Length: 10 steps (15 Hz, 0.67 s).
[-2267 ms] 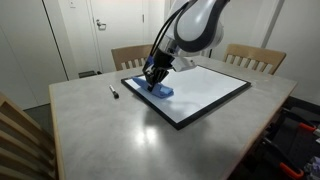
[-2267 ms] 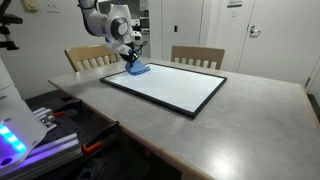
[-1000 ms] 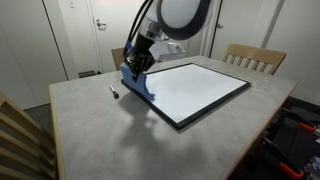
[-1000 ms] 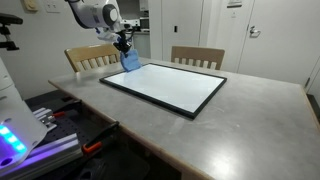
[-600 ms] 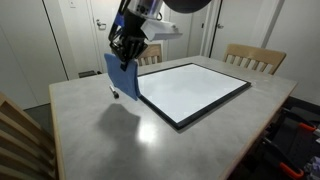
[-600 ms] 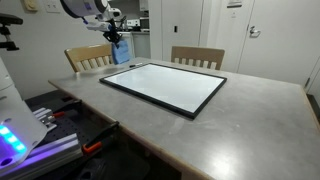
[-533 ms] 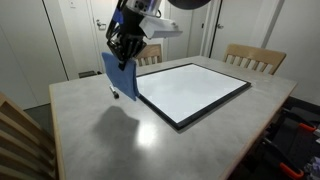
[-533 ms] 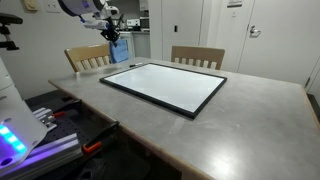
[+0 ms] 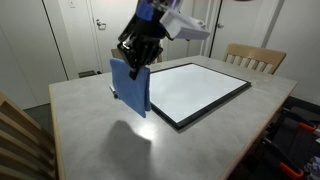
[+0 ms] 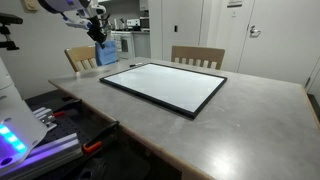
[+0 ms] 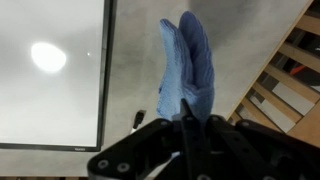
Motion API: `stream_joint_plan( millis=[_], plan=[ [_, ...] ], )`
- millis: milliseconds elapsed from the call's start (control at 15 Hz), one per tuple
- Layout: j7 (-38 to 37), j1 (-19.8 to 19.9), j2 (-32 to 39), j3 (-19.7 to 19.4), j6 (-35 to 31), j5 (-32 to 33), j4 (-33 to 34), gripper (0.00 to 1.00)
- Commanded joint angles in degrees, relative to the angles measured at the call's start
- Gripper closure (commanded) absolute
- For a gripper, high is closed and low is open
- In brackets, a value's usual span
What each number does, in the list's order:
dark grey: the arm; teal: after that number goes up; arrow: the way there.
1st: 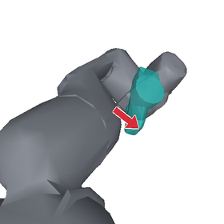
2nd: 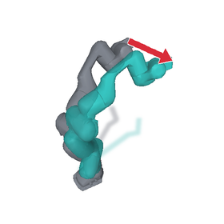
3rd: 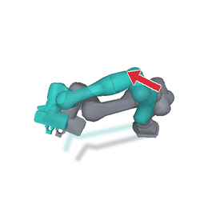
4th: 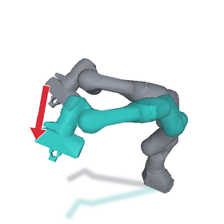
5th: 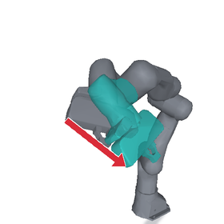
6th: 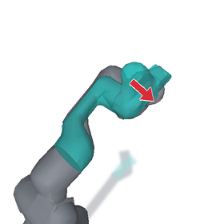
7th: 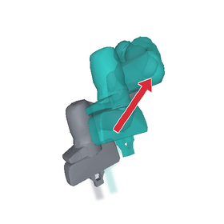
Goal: Use the cloth to wipe the white board
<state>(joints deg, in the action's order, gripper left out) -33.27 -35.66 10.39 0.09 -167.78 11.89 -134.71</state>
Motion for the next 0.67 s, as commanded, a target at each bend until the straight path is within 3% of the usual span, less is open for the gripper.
stream_joint_plan(
  millis=[0, 133, 267, 333, 400, 467, 533, 600],
  plan=[
    [-4.0, 1.0, -0.7, -4.8, -10.3, 2.6, -8.2, 0.99],
    [-0.6, 5.0, 2.2, -3.0, -19.3, -2.6, -12.0, 0.99],
    [-0.8, 11.8, 4.6, 2.2, -27.0, -2.9, -15.0, 0.99],
    [4.0, 15.8, 5.8, 6.7, -30.2, -8.1, -16.2, 0.99],
    [-3.4, 19.7, 7.4, 7.9, -33.2, 1.6, -16.5, 0.99],
    [-3.2, 22.2, 8.4, 9.3, -34.9, 3.6, -16.8, 0.99],
    [-5.4, 26.4, 6.5, 12.1, -31.0, 7.8, -15.4, 0.99],
    [-5.3, 27.9, 7.8, 12.3, -31.4, 9.9, -15.8, 0.99]
  ],
)
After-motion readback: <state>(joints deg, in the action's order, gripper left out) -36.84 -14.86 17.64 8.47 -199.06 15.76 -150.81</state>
